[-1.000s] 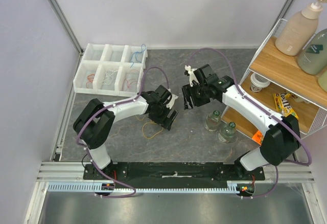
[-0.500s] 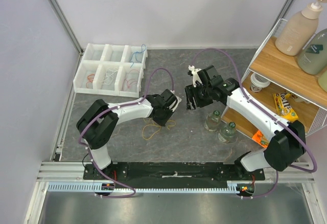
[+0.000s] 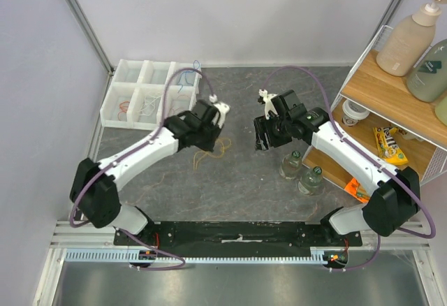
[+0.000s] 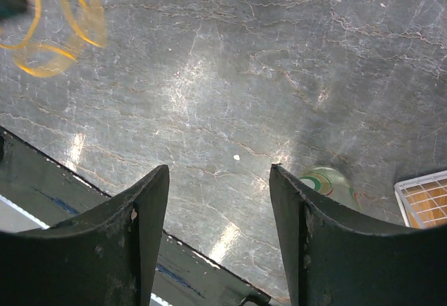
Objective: Untangle the cables
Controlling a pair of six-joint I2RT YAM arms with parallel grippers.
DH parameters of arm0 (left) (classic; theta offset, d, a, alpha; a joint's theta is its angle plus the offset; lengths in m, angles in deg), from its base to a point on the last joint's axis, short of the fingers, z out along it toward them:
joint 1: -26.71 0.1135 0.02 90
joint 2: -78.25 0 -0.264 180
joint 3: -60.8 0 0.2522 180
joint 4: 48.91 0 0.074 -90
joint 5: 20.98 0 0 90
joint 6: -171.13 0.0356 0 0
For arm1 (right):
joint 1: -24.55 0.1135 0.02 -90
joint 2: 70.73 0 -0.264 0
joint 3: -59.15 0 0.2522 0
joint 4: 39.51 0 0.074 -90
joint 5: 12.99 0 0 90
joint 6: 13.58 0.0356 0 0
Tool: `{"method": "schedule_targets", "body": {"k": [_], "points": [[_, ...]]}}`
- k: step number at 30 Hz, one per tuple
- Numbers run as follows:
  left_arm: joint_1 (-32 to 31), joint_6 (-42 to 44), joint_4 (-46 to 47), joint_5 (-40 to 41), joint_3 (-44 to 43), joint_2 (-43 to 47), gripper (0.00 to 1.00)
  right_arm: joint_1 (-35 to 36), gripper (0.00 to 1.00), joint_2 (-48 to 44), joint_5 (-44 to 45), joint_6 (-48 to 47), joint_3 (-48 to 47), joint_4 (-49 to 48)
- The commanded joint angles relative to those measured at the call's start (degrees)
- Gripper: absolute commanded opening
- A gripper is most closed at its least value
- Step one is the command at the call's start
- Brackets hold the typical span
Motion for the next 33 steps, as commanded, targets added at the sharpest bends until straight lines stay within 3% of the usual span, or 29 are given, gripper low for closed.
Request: {"method": "schedule_targets", "body": {"k": [1, 8, 15, 21, 28, 33], "points": [[9.23, -3.53, -0.54, -3.15, -6.45, 6.09, 0.02, -0.09, 0.66, -1.37, 0.24, 0.72, -0.57, -0.59], [29.01, -9.16, 6.05, -13.52, -16.20, 6.99, 0.02, -0.17, 0.66, -0.31, 1.73, -0.94, -4.09, 1.43], [39.39, -14.69, 11.23, -14.58, -31.23, -5.57, 0.02, -0.17, 0.66, 2.59, 2.79, -2.17, -8.31, 3.36], [44.76, -15.67, 23.18, -12.83, -39.50, -17.96, 0.02, -0.17, 0.66, 5.49, 2.17, -2.52, -11.03, 4.24], [45.56, -10.48, 31.88, -12.74, -49.26, -33.78, 0.02, -0.61, 0.66, 10.32, 2.79, -3.93, -14.55, 5.65], [45.64, -12.49, 29.09, -10.90, -58.66, -45.47, 0.02, -1.49, 0.66, 13.48, 2.35, -5.07, -16.66, 6.44]]}}
